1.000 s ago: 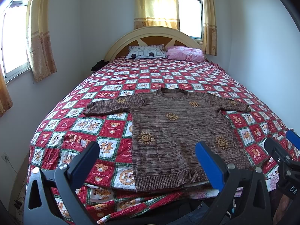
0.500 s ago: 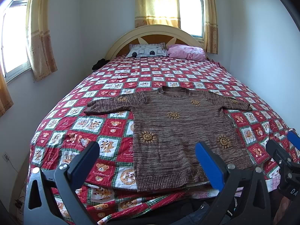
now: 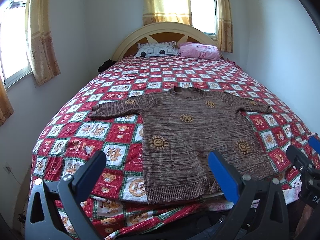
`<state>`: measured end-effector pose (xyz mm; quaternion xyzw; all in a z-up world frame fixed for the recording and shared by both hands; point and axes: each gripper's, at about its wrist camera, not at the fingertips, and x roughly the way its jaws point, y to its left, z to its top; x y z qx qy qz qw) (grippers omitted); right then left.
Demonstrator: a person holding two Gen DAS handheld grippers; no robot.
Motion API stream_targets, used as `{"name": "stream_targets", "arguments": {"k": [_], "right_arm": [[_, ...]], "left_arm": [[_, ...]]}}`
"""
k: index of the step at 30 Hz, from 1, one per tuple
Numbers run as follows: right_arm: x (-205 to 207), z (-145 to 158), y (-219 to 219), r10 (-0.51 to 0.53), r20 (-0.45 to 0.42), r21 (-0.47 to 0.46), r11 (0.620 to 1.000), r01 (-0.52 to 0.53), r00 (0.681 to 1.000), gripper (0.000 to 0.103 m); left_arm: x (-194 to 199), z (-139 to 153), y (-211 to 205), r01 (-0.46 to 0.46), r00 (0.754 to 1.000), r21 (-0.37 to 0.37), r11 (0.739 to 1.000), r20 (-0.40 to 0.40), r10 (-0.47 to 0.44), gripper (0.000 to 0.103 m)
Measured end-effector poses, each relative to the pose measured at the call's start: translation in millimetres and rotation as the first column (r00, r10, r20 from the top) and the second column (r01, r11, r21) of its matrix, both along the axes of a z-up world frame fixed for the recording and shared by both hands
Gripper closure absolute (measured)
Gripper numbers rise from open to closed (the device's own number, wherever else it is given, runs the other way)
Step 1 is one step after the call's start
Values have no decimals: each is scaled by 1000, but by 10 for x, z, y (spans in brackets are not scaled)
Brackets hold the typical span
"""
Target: Fold small clothes
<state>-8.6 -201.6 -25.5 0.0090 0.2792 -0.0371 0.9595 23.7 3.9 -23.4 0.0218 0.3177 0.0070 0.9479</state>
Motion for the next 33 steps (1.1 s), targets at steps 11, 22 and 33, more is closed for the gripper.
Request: {"name": "stream_targets", "arguments": {"k": [11,22,33], "right_arm": [[472,-299,-168,-46,-72,-112,993,37,996,1],[1168,-673,-687,-48,-162,-94,995,33,986,1],[1795,-949,-1503,-100,-226,24,994,108,969,1]], "left_arm": [[401,-200,-129,44,998,148,988,-39,-39,0],[1063,-422,-478,169,981,212,963,-132,-143,0],[1534,-646,-1248,317,942,183,931,-173,-287,0]]}}
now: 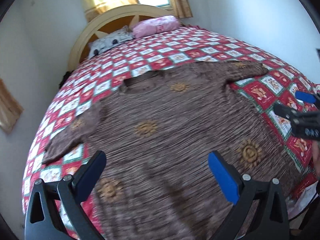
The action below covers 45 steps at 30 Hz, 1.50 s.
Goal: Fold small clothes
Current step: 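Grasp the sweater sleeve cuff with the right gripper, then fold the held sleeve across the sweater body with the right gripper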
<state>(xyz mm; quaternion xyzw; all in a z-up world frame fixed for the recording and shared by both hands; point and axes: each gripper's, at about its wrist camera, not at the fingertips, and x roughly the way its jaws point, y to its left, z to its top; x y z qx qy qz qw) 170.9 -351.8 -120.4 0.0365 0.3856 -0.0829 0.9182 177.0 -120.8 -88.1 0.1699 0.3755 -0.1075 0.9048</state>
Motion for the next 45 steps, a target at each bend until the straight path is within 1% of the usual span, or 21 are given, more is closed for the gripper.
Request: {"name": "stream_targets", "arguments": {"k": [1,5,6,7,8,11,13,14,17,18,20,23,27,29,31,32,33,34,39,42,45], "right_arm": [[143,-55,-189,-16,-14,19,1000,16,1000,1],[412,-96,-562,-51,-25,42,998,52,998,2],[482,-101,-658,-63,-25,45,997,64,998,5],[482,-101,-658,-63,-25,45,997,64,998,7],[627,-123,-844,-83,-30,56,995,85,996,8],[864,-176,-1123,-110,-45,82,990,113,993,11],[1036,-231,-1313,-130,-63,103,985,136,989,19],[1119,-261,-1411,-147,-72,108,982,154,987,21],[1325,-349,-1709,-220,-85,126,965,229,972,22],[1325,-349,-1709,-220,-85,126,965,229,972,22],[1501,-453,-1965,-283,-107,120,948,294,953,23],[1639,-558,-2138,-310,-140,131,936,328,940,30],[1733,-567,-2190,-299,-143,124,940,317,943,39],[1748,-573,-2201,-302,-149,125,939,321,942,49],[1798,-588,-2186,-282,-166,107,947,302,945,67],[1810,-573,-2170,-267,-170,109,952,287,949,72],[1822,-547,-2158,-249,-173,115,956,271,953,81],[1830,-510,-2141,-239,-176,114,959,261,955,85],[1842,-156,-1878,-191,-116,39,980,197,975,86],[1908,90,-1574,-133,-74,-11,991,133,988,86],[2021,290,-1134,-42,-44,-59,997,39,998,86]], "left_arm": [[26,-31,-61,8,1000,-3,1000,-9,-8,0],[115,-164,-305,39,998,-36,999,-55,-41,0],[117,-197,-372,50,997,-39,998,-63,-53,0],[120,-223,-431,63,996,-40,997,-67,-65,0],[133,-253,-504,79,994,-36,996,-70,-82,0],[213,-320,-649,104,992,-10,995,-71,-105,0],[313,-333,-658,91,994,0,996,-67,-91,0],[398,-332,-644,81,994,-2,997,-70,-81,0],[604,-344,-587,34,998,11,999,-55,-33,0],[683,-353,-551,17,999,11,1000,-52,-17,0],[825,-372,-466,-15,998,1,1000,-57,15,0],[1031,-399,-308,-69,996,-6,998,-57,69,0],[1230,-435,-115,-122,991,-17,992,-63,120,0],[1320,-464,-29,-144,987,-22,989,-70,142,0],[1376,-488,11,-158,985,-21,987,-77,155,0],[1393,-505,33,-160,984,-23,987,-82,158,0],[1399,-522,48,-158,984,-26,987,-89,155,0],[1397,-533,55,-155,984,-27,988,-94,151,0],[1400,-625,114,-143,983,-50,989,-124,136,0],[1395,-652,150,-140,982,-69,988,-140,130,0],[1389,-624,192,-141,982,-82,987,-136,129,0]]}}
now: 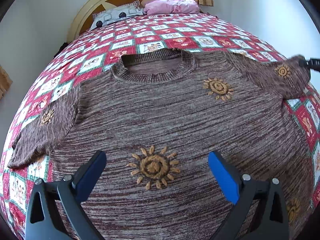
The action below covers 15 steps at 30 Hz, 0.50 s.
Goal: Fold small clothes
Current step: 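Fold the held sleeve across the sweater body with the right gripper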
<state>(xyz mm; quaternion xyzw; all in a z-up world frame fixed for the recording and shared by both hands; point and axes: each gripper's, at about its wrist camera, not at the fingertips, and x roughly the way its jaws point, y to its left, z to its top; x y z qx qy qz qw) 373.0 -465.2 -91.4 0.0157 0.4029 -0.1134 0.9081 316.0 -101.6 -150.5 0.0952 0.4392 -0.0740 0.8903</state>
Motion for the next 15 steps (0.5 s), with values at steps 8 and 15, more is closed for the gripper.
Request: {"name": "stream_targets", "arguments": {"k": [8,15], "right_arm": [[296,-45,1368,313,-23,-52,948,-314,950,86],[137,-558,1728,449,-57,174,884,-434,892,58]], "left_arm": [[-3,106,241,-18,1000,-9,1000,24,18,0],[91,117,433,-28,999,-82,996,-33,25,0]]}}
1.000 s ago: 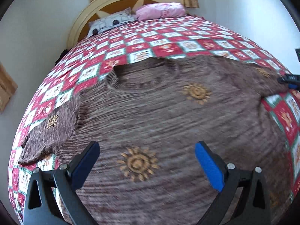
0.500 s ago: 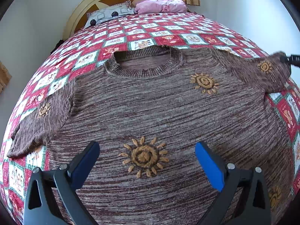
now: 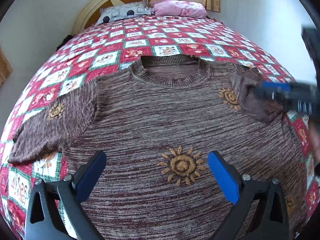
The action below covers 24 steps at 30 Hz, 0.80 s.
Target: Fold small clothes
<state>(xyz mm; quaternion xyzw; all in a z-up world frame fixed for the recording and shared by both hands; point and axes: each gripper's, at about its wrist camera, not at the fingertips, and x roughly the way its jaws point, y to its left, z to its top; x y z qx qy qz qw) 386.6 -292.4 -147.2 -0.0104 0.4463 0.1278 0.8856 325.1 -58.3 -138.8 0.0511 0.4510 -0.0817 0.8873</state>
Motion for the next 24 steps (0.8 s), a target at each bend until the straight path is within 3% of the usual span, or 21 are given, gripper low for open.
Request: {"name": "stream_targets", "arguments": {"k": [3,6,10,14,17,21,24], "right_arm": [[-250,-96,-308,-62,-7,71,996,62,998,56],[-499,-176,-667,-152,-3,105,983,152,988,54],[-732,-180,-866,-224,73,33,974,223,972,52],[-892,-103,-944,-234,138,75,971,225,962,51],[-1013,-102,-880,-218,197,29,976,217,956,42],[-1086,-175,-736,-176,249,-85,976,203,952,42],[-1106,-235,-724,-165,249,-110,974,198,954,42]], "left_arm": [[57,1,-14,10,1000,-44,999,-11,-10,0],[110,25,-151,28,1000,-30,999,-9,-28,4],[194,85,-529,98,995,-9,995,-13,-98,12],[281,115,-900,152,988,-15,988,-19,-152,13],[383,105,-1191,185,983,6,983,-9,-185,14],[554,-7,-1394,185,981,2,983,-55,-184,32],[725,-126,-1467,163,982,1,987,-93,-163,50]]}}
